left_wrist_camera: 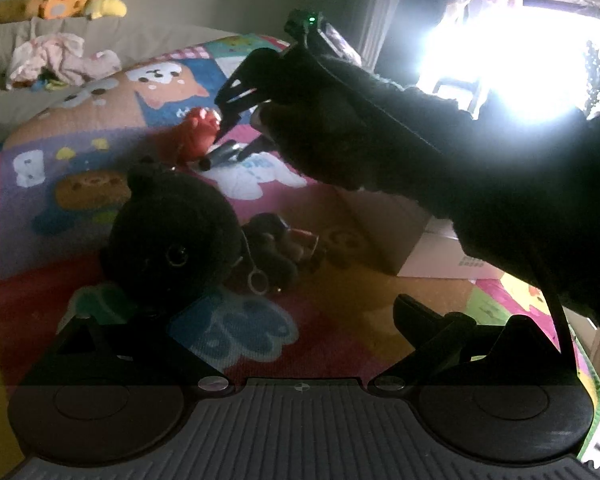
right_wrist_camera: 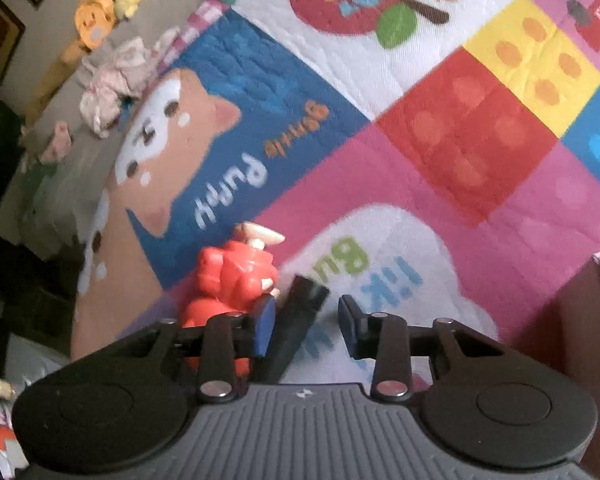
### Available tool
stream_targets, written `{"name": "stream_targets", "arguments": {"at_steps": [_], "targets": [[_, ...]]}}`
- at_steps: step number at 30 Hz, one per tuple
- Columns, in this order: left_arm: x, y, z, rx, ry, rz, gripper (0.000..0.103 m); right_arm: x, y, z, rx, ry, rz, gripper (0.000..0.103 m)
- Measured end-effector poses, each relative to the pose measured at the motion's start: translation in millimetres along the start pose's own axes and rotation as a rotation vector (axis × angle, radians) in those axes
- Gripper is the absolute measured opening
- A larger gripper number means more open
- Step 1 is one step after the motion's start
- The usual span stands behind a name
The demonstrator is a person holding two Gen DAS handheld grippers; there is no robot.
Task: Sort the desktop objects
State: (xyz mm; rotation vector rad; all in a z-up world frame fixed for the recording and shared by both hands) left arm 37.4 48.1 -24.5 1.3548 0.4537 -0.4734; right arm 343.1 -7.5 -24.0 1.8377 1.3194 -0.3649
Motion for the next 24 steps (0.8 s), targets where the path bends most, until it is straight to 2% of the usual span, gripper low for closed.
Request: {"name": "stream_targets", "arguments": {"at_steps": [1, 5, 7, 9, 14, 19, 22, 24], "targets": [[-0.1, 0.1, 0.4, 0.003, -0.002, 0.001, 0.100, 1.7, -2.3, -1.9, -0.015, -0.011, -0.006, 0.028], [-0.6, -0.5, 1.2, 0.007, 0.000, 0.005, 0.100, -5.5, -21.7, -15.7, -0.127, -0.031, -0.078, 0.025], [-0.4, -0.3, 1.6, 0.007, 0.002, 0.002, 0.100, -19.1, -38.7, -21.1, -0.156, -0.015, -0.133, 0.020], [-1.6, -0.1, 2.2, 0.014, 0.004, 0.006, 0.100, -37.9, -60.3, -25.4, -0.202, -0.012, -0.192, 0.020], [-7.7, -2.7, 8.1, 0.060, -0.018, 0.010, 0.101, -90.7, -109.7, -23.4, -0.300, 0.002, -0.275, 0.019], [-16.5, -16.6, 21.5, 0.122, -0.050, -0.043, 0.101, -148.7, -153.4, -11.2, -0.356, 0.028, -0.284, 0.019], [-20.6, -24.2, 32.2, 0.169, -0.063, -0.061, 0.101, -177.6, -175.4, -2.4, -0.385, 0.051, -0.264, 0.019], [-21.1, -27.9, 40.9, 0.200, -0.061, -0.075, 0.101, -194.5, -185.5, 6.5, -0.414, 0.031, -0.224, 0.020]]}}
Point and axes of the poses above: each gripper's, at about its wrist camera, not at the fingertips, and x roughly the way its jaws point, z to its right, y to its top, the point moved 6 cm from there along x, roughly the way its jaws point, and after that the axes turned 15 degrees about y, right-handed, at the moved point
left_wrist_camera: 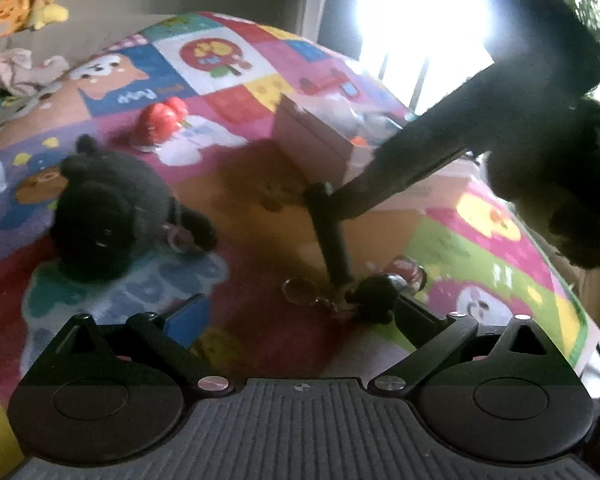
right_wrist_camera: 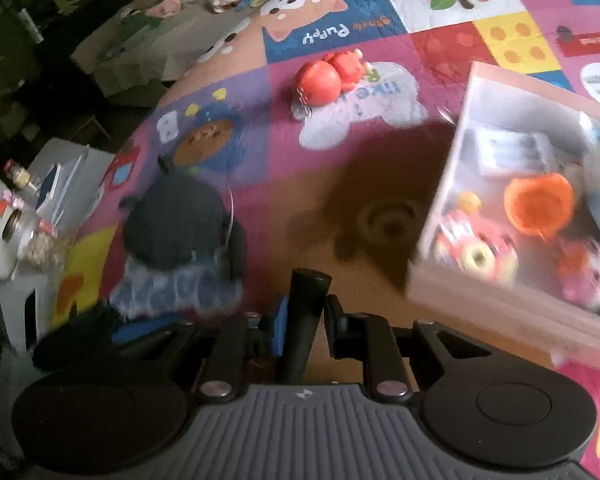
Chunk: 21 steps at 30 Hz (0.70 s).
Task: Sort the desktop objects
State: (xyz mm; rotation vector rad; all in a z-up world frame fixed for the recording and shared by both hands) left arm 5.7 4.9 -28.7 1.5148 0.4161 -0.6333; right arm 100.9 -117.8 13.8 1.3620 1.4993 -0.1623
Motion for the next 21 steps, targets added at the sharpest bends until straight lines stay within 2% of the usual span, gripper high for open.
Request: {"name": "stream_targets", "arguments": {"at_steps": [1, 3, 5, 8, 10, 16, 21], "targets": [[-0.6, -1.2, 4.4, 0.013, 0.003, -0.004, 0.101, -7.0, -6.0, 1.9, -0.004, -0.017, 0.025, 0.024], [-2.2, -1.3, 12.5, 0.042, 0.011, -0.004, 0.101, -25.6, -18.5, 8.2, 0.008, -0.034, 0.102, 0.042], [-3.8, -1.0, 18.9, 0.062, 0.016, -0.001, 0.102, -46.6, -30.6, 17.4, 0.026, -0.076, 0.213, 0.083], [-2.8, 0.8, 26.5, 0.077, 0.022, -0.013, 0.102, -75.0, -54.5, 34.5, 0.053, -0.166, 0.365, 0.100], [0.0, 2.1, 33.0, 0.086, 0.027, -0.030, 0.102, -86.4, -75.1, 50.6, 0.102, -0.211, 0.430, 0.103], [-1.6, 4.2, 61.0, 0.171, 0.020, -0.053, 0.102, -93.1, -127.5, 95.8, 0.297, -0.245, 0.494, 0.103], [-2.6, 2.6, 86.2, 0.224, -0.033, -0.084, 0.102, -104.6, -140.0, 106.0, 0.309, -0.247, 0.570, 0.103]]}}
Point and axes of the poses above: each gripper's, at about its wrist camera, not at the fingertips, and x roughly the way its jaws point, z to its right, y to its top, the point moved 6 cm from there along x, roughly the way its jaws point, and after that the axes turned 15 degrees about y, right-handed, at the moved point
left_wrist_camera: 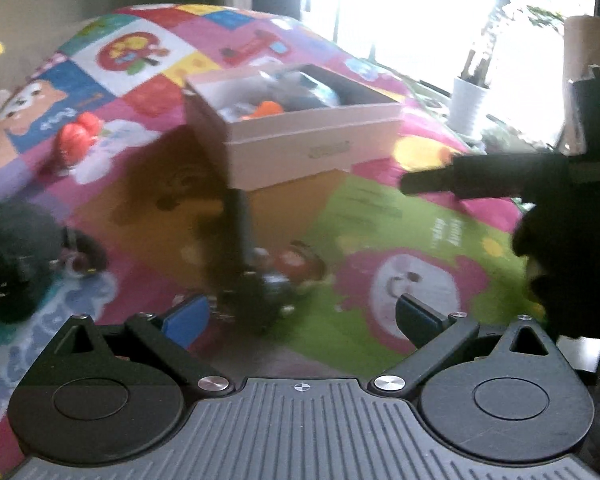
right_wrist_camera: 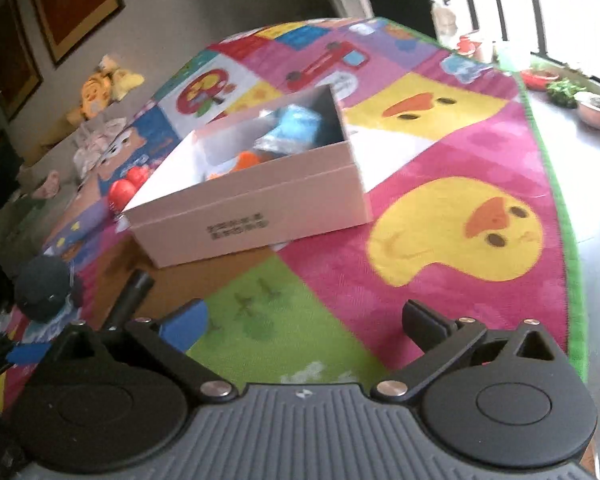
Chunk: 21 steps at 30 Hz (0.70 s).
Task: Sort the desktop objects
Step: 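Grasp the black cylinder on the mat with the left gripper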
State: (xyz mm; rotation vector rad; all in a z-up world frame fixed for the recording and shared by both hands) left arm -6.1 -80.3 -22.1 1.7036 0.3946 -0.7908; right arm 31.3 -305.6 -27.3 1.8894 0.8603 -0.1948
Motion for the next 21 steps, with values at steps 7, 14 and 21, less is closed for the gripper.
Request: {"name": "stream_targets", "arguments": {"at_steps": [7, 14, 21], "targets": [[-0.1, 13.4, 43.2, 0.061, -0.184, 0.024, 0.102, -7.3, 2.4, 12.8, 0.120, 0.093, 0.089, 0.103], [-17.2, 28.0, 46.9, 0.133, -0.201, 0.134, 0.102, -12.0, 2.2, 20.0, 0.181, 0.148, 0.133, 0.103], [20.0, 34.5, -17.4, -0.062, 0.075, 0.039, 0.102, -11.9, 1.2, 20.4, 0.183, 0.152, 0.138, 0.103]]}}
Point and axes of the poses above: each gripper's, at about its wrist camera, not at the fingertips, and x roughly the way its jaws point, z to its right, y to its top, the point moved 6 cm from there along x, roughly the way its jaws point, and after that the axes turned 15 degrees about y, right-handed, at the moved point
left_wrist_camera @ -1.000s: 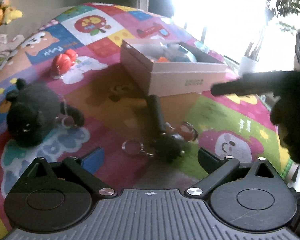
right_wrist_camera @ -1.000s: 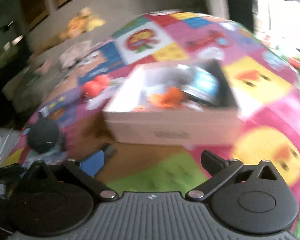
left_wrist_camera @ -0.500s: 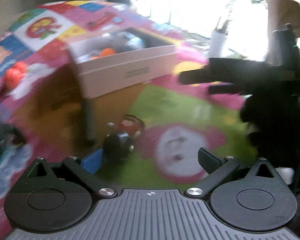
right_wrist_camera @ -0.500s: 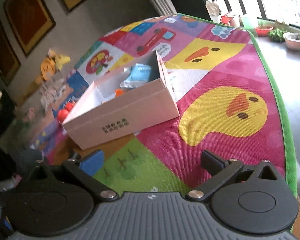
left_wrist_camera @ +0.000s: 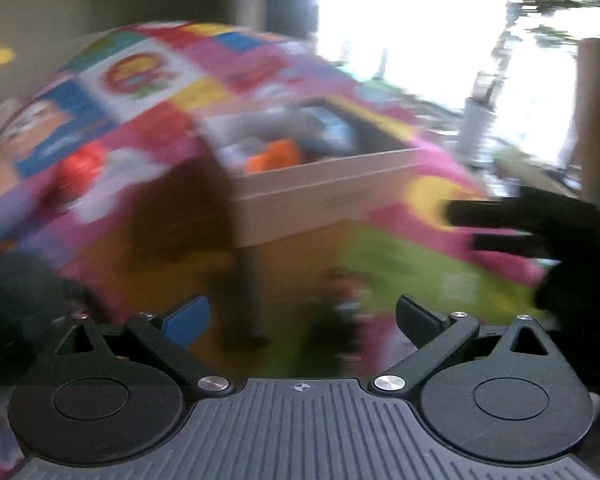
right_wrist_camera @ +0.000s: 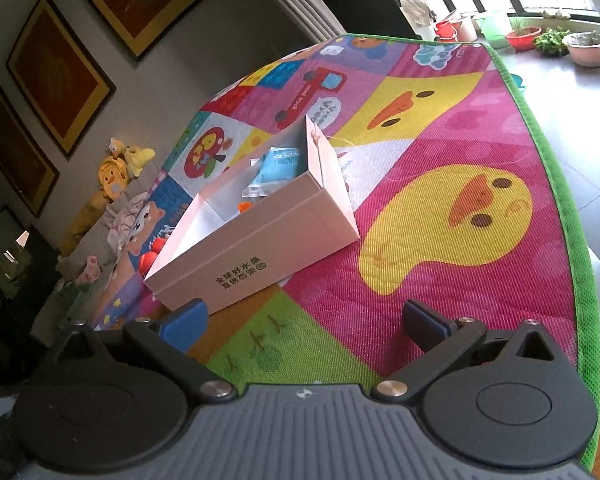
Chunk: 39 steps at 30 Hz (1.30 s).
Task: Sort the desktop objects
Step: 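Grasp the black cylinder on the mat with the left gripper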
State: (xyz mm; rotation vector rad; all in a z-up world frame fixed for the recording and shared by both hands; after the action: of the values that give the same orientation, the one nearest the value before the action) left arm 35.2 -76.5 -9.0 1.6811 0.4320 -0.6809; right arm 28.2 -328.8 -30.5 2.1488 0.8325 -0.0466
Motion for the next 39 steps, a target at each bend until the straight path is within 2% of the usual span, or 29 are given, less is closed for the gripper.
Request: {"name": "stream_targets", "arguments": {"at_steps": [3, 8, 11, 13, 15, 16, 18, 22, 27, 31, 34, 35, 37, 39], "targets": [[9.3, -1.3, -12.8, 0.019, 0.097, -0.014, 0.102, 1.0, -1.1, -2.8, -0.023, -0.017, -0.009, 0.103], [20.0, -5.0, -24.3, 0.156, 0.236, -0.004, 0.103, 8.2, -4.5, -11.1, -0.101, -0.079, -0.050, 0.103], [20.6, -3.0, -37.5, 0.156, 0.237, 0.008, 0.103, 10.7, -6.2, -13.8, -0.127, -0.102, -0.063, 0.103], [19.7, 1.4, -47.8, 0.165, 0.336, 0.043, 0.103, 8.0, -5.9, -11.5, -0.106, -0.085, -0.048, 0.103], [20.9, 5.6, -61.4, 0.188, 0.474, 0.069, 0.103, 3.5, -4.5, -7.0, -0.065, -0.052, -0.022, 0.103], [21.0, 7.0, -68.2, 0.178, 0.502, 0.068, 0.103, 2.1, -3.6, -5.0, -0.048, -0.040, -0.012, 0.103], [15.7, 9.4, -77.8, 0.122, 0.469, 0.064, 0.103, 1.0, -3.3, -3.8, -0.035, -0.029, -0.007, 0.103], [6.1, 9.6, -75.8, 0.025, 0.284, 0.054, 0.103, 7.2, -6.4, -12.0, -0.099, -0.066, -0.058, 0.103], [24.8, 5.2, -59.7, 0.025, 0.242, 0.014, 0.103, 9.7, -8.2, -15.3, -0.127, -0.084, -0.072, 0.103], [37.2, -2.4, -66.7, -0.103, 0.166, -0.049, 0.103, 8.4, -7.4, -13.6, -0.114, -0.071, -0.062, 0.103], [36.1, -5.8, -65.4, -0.129, 0.123, -0.049, 0.103, 8.8, -7.6, -13.6, -0.119, -0.075, -0.061, 0.103], [35.8, -6.1, -63.4, -0.135, 0.092, -0.050, 0.103, 8.7, -7.8, -13.7, -0.121, -0.077, -0.060, 0.103], [31.2, -6.5, -54.4, -0.156, -0.034, -0.064, 0.103, 8.3, -7.5, -13.3, -0.119, -0.076, -0.057, 0.103], [20.0, -4.4, -43.0, -0.147, -0.159, -0.044, 0.103, 8.1, -7.0, -13.2, -0.117, -0.074, -0.058, 0.103]]}}
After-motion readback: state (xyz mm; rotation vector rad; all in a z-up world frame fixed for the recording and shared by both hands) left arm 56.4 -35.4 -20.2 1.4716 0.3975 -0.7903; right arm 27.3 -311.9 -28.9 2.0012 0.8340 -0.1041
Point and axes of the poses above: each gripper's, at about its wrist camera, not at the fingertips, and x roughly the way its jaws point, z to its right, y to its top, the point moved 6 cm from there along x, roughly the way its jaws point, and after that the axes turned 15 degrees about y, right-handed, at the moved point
